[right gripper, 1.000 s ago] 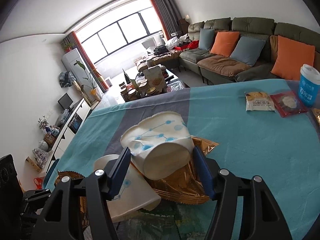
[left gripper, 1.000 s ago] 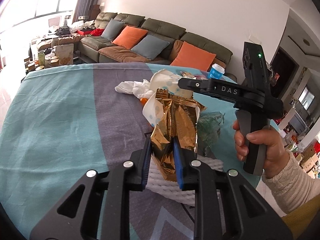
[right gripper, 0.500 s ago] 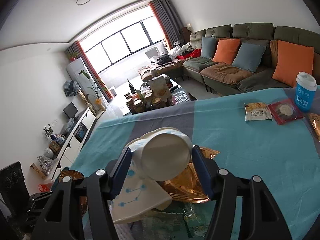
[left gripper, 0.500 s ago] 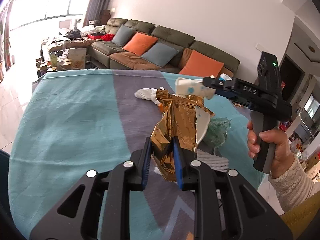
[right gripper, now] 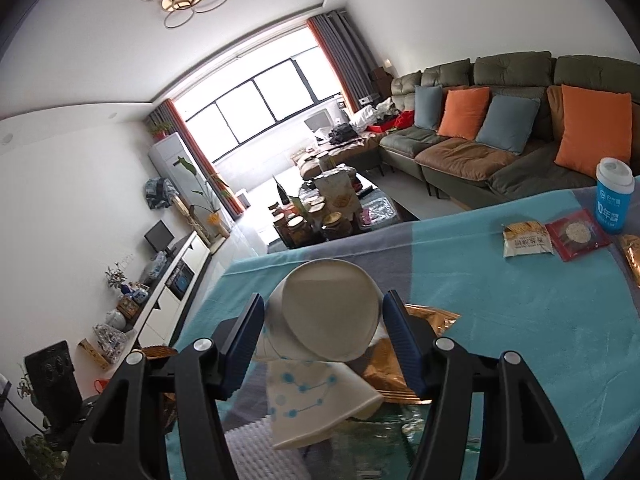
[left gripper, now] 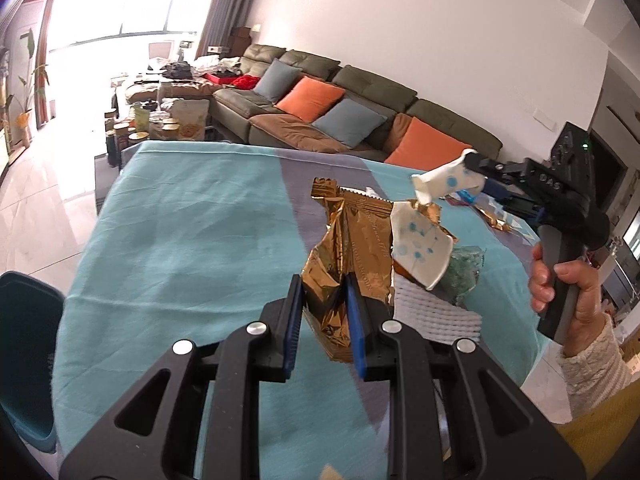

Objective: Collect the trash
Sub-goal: 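Carry the gold wrapper and white paper cup over the teal bin, then open both grippers to drop the wrapper and cup into the bin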

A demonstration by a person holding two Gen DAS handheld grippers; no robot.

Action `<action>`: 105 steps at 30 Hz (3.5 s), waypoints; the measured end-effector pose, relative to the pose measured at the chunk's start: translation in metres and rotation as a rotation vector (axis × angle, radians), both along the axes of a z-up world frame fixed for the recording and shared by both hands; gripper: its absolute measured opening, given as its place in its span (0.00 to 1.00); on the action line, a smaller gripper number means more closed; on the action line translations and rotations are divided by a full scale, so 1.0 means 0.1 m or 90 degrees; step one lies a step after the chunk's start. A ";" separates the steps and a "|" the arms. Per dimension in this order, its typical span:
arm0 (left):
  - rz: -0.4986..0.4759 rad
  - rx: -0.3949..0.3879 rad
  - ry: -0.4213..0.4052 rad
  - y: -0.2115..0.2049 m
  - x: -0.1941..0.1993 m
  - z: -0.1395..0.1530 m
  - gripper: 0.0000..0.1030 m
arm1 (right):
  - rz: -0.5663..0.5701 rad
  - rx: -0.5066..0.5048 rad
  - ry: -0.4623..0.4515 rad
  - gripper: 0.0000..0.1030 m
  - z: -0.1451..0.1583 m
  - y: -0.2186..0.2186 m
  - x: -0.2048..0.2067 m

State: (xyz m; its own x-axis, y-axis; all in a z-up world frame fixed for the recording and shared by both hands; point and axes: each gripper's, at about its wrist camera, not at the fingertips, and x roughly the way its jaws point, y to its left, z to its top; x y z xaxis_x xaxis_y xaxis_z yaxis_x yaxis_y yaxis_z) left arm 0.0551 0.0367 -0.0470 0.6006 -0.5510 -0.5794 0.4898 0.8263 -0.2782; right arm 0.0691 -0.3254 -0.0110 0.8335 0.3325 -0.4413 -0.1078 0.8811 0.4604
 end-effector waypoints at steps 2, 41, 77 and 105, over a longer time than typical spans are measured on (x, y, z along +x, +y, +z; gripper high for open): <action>0.008 -0.001 0.000 0.06 0.00 0.01 0.21 | 0.011 0.000 -0.011 0.57 0.06 0.05 -0.02; 0.226 0.022 -0.005 1.39 -0.36 0.10 0.21 | 0.327 0.033 0.017 0.57 0.00 2.00 0.35; 0.425 0.035 0.060 2.65 -0.40 -0.26 0.21 | 0.485 -0.036 0.050 0.57 -0.17 3.78 0.77; 0.480 0.027 0.136 2.83 0.03 -0.69 0.25 | 0.495 -0.138 0.144 0.57 -0.62 4.57 1.05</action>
State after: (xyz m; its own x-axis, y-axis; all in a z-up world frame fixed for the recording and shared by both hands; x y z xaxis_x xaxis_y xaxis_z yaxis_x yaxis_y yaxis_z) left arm 0.0576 0.3198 -0.1157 0.6766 -0.0138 -0.7362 -0.2690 0.9261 -0.2646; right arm 0.1737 0.1319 -0.0733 0.2850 0.6650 -0.6904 -0.6473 0.6647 0.3731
